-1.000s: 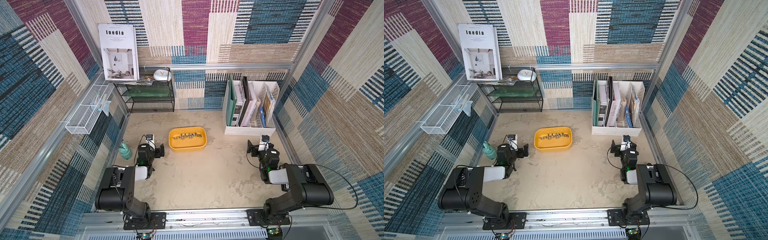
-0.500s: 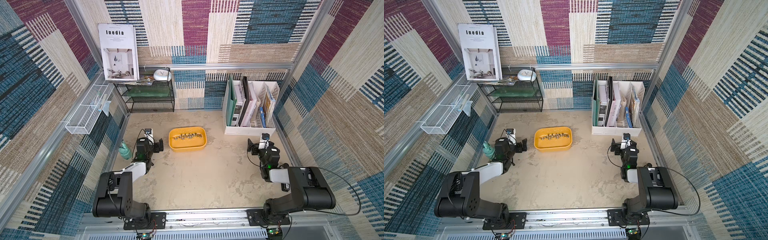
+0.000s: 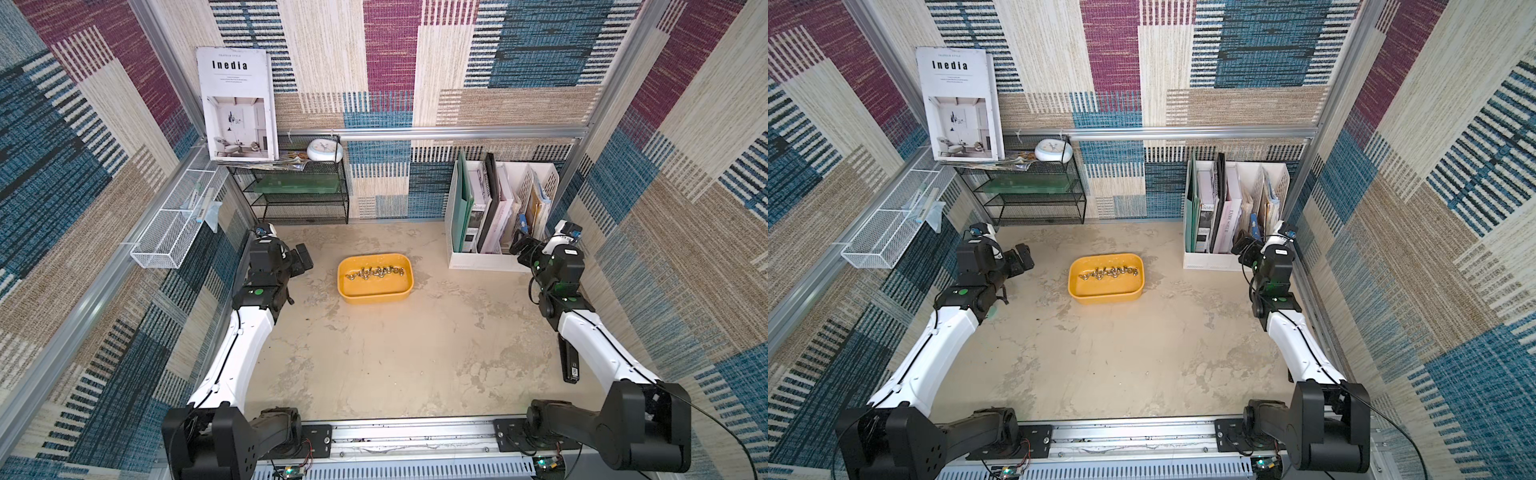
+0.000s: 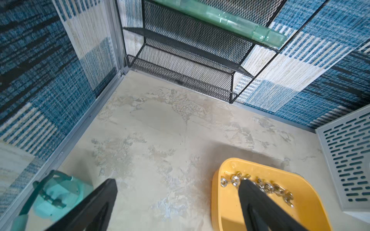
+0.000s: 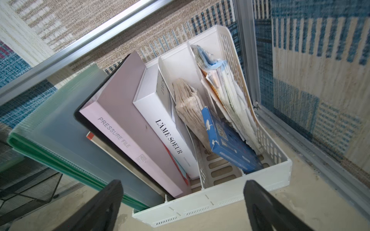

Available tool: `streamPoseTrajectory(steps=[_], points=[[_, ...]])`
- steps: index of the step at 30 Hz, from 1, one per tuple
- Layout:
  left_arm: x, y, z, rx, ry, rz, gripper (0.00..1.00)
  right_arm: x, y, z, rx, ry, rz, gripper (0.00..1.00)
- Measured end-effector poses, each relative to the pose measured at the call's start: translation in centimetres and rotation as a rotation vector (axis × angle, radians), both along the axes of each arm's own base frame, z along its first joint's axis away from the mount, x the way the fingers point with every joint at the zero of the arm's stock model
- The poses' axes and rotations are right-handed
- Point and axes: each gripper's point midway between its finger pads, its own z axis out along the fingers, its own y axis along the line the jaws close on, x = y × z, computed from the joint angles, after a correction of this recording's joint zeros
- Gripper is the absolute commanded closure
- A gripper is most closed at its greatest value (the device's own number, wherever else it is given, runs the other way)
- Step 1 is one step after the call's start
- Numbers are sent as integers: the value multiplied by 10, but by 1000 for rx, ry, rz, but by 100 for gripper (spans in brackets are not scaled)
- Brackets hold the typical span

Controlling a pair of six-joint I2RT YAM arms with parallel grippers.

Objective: Take out the wing nut from the storage box
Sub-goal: Pick up the wing nut from the storage box.

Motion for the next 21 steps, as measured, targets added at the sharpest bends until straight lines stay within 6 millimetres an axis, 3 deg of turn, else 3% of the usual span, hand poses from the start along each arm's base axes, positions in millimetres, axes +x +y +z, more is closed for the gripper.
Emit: streamPoseTrajectory(steps=[6, 10, 16, 21], points=[[-17, -40, -20, -88, 126, -129, 11, -11, 31, -11, 49, 78, 155, 1], [-19, -78, -39, -104, 198, -255, 27, -17, 53, -14, 52, 113, 246, 1], [-7, -132, -69, -94, 337, -391, 44, -25, 89, -21, 33, 164, 358, 1], [10, -154, -91, -102, 445, -405, 49, -29, 111, -22, 10, 196, 407, 1]])
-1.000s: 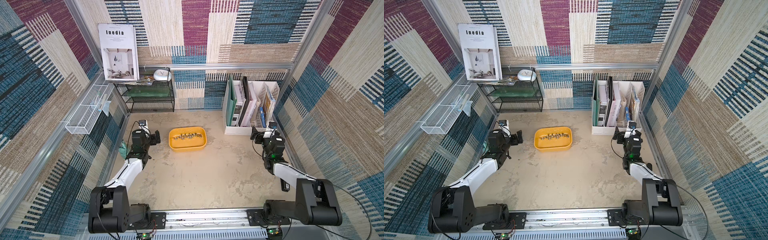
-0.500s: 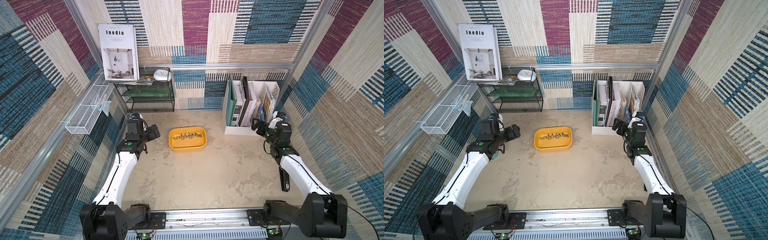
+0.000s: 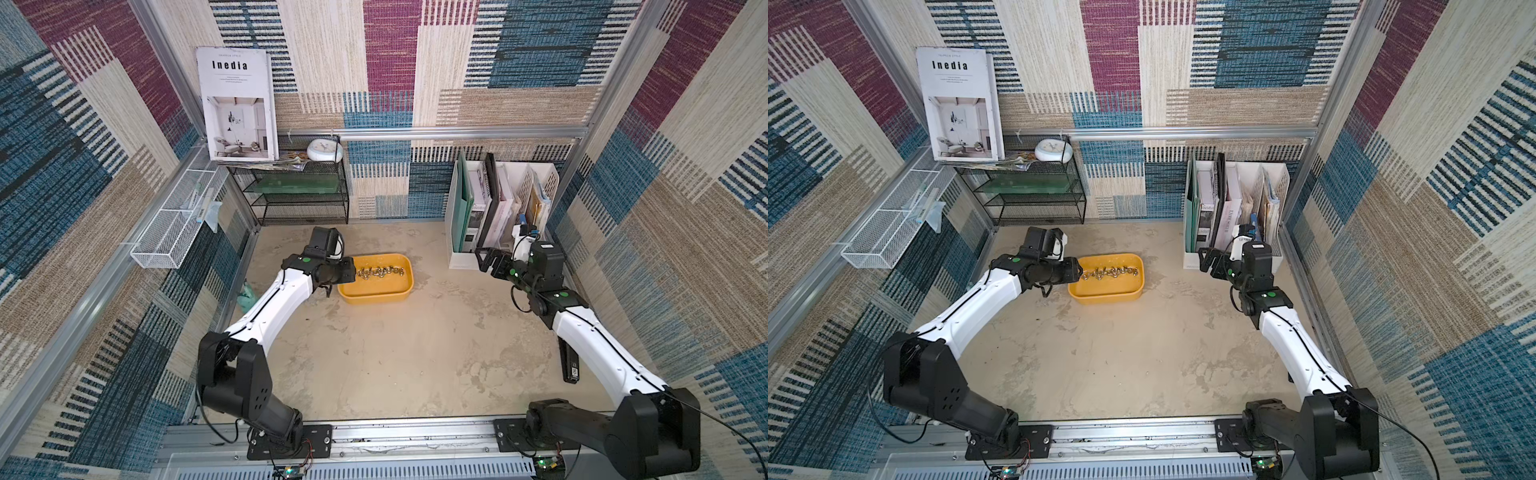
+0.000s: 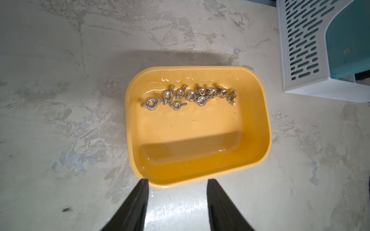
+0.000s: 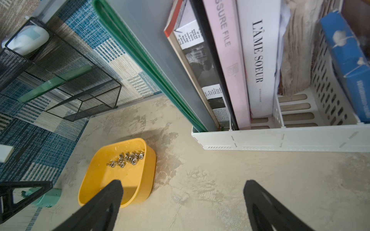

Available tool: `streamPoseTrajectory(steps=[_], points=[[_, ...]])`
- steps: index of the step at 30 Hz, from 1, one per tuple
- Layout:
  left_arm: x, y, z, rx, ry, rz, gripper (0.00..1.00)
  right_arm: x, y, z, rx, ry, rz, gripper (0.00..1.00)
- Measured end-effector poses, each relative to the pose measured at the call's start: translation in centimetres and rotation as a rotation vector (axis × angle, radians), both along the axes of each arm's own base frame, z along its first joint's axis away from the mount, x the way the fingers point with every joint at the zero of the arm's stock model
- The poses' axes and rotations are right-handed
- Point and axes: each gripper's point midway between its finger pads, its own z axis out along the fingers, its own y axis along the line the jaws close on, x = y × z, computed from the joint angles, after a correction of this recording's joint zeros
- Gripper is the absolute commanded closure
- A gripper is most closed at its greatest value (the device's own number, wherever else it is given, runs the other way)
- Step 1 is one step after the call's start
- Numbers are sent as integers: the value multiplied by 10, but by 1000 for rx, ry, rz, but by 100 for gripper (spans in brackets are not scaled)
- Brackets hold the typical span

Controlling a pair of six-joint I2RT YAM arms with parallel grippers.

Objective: Take out the wing nut from the storage box
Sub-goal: Pick up the wing nut from the storage box.

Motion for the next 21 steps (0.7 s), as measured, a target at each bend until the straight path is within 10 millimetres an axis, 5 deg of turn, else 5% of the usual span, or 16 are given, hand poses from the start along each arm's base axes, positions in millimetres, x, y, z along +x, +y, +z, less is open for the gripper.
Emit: streamPoseTrajectory(steps=[6, 14, 21], points=[[15, -27, -27, 15, 97, -59, 55, -1, 12, -2, -42, 13, 26, 1], [53, -30, -62, 106, 176, -80, 65, 3, 15, -3, -74, 24, 28, 1], [62, -25, -95, 129, 249, -74, 69, 7, 13, -5, -96, 38, 14, 1]])
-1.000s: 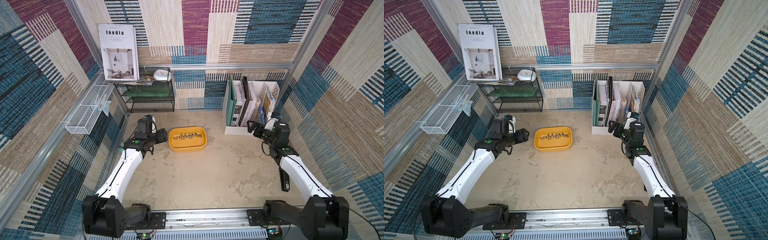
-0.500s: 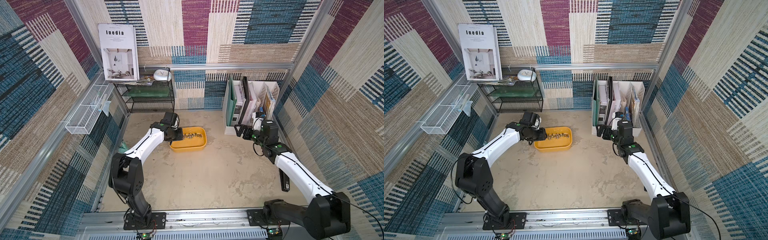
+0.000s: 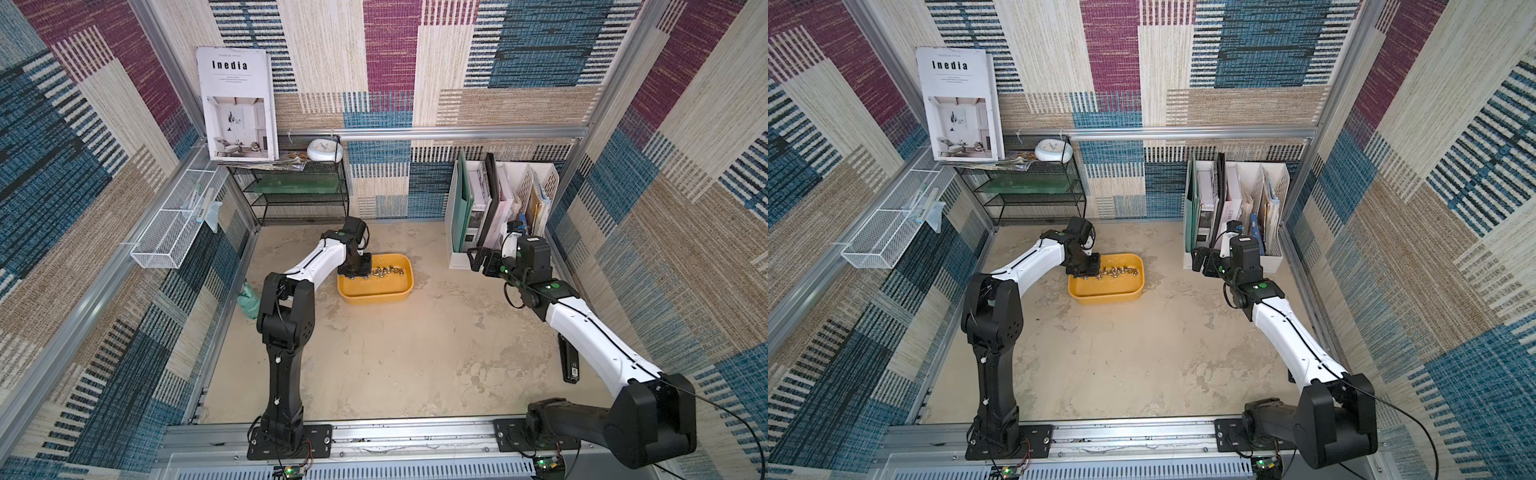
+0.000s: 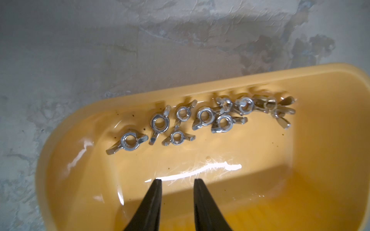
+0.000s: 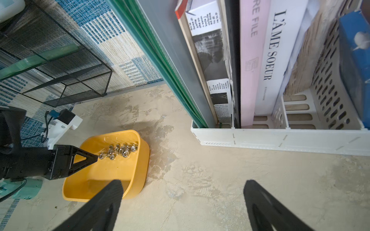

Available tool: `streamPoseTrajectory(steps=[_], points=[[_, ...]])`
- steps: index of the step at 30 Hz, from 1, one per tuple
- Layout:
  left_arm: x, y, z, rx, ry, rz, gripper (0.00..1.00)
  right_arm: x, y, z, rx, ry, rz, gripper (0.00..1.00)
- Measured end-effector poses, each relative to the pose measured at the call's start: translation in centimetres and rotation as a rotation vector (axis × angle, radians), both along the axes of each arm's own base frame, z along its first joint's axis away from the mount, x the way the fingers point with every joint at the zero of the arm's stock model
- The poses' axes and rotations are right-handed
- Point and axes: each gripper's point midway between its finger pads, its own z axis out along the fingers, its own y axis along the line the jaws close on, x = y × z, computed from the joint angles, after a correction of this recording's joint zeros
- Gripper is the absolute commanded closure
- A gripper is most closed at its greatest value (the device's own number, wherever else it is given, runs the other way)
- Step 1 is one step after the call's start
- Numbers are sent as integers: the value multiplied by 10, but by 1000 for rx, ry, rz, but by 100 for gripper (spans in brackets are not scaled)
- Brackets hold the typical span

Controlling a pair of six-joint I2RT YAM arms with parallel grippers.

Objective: Take out the wing nut from the storage box
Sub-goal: Pick up the wing nut from the storage box.

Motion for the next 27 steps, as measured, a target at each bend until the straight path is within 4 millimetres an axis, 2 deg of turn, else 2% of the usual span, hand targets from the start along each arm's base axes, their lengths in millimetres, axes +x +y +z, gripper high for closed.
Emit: streamPoseTrajectory(steps=[2, 7, 12, 19, 27], points=[[1, 5, -5, 3, 12, 10, 72, 1, 0, 1, -1, 1, 0, 1], [6, 14, -9, 4, 20, 29, 71, 4, 3, -4, -7, 16, 6, 1], [6, 13, -19, -8, 42, 21, 72, 6, 17, -8, -3, 33, 55, 1], [9, 12, -24, -6, 48, 20, 72, -2, 69, -11, 20, 56, 281, 1], [14, 12, -29, -5, 50, 23, 73, -26, 131, -21, 37, 118, 540, 1]])
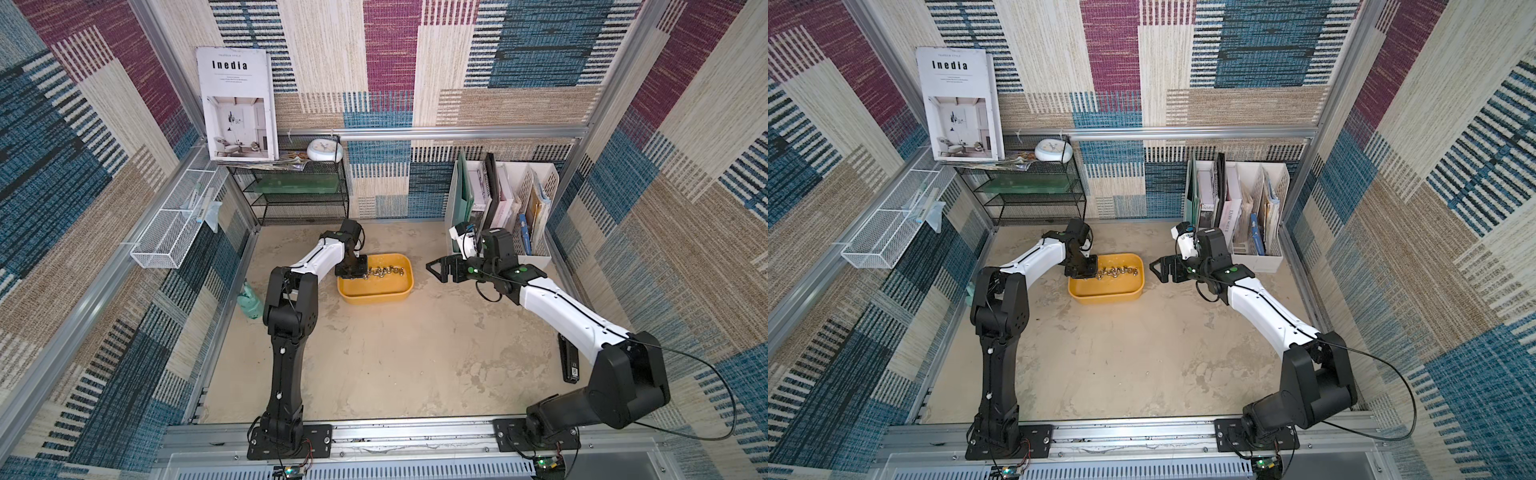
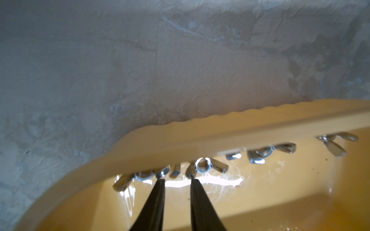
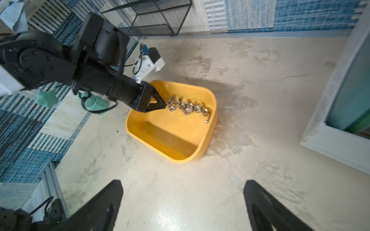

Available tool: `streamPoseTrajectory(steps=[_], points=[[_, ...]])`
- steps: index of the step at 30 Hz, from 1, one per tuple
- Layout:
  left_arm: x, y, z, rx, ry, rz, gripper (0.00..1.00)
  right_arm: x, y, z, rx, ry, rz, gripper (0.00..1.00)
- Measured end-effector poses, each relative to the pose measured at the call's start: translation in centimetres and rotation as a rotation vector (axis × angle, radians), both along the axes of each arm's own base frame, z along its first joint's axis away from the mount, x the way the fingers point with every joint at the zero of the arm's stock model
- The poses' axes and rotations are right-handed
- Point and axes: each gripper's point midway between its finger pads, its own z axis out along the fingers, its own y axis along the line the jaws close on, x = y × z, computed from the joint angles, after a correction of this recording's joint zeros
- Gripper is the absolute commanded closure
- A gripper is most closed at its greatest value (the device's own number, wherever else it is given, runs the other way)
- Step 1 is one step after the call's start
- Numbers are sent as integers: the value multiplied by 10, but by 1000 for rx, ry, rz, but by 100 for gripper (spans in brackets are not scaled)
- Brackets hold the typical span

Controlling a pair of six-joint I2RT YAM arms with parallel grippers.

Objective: Take out the wing nut from the storage box
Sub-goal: Pick up the wing nut from the storage box.

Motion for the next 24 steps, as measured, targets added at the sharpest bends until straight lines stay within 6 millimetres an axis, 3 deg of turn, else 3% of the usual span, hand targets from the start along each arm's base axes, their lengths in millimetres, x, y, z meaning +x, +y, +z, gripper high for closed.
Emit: streamPoseTrajectory(steps=[7, 24], points=[[4, 4, -2, 1, 1, 10, 73, -13, 26, -6, -5, 29, 87, 1], [9, 2, -6, -6, -4, 5, 80, -10, 27, -8, -20, 30, 75, 1]])
